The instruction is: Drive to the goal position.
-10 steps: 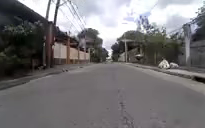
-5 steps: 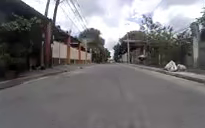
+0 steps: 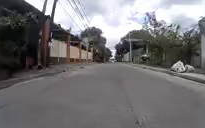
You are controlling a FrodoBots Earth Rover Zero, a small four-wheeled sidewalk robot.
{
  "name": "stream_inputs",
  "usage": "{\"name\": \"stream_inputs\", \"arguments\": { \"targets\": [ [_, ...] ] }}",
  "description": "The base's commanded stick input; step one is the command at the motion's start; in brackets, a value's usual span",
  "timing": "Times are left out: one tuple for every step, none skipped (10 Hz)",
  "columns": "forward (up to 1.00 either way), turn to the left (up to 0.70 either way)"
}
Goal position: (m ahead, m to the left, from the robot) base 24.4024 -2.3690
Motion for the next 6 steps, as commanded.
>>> {"name": "stream_inputs", "arguments": {
  "targets": [
    [1.00, 0.04],
    [1.00, 0.04],
    [1.00, 0.04],
    [1.00, 0.04],
    [1.00, 0.04],
    [1.00, 0.04]
  ]
}}
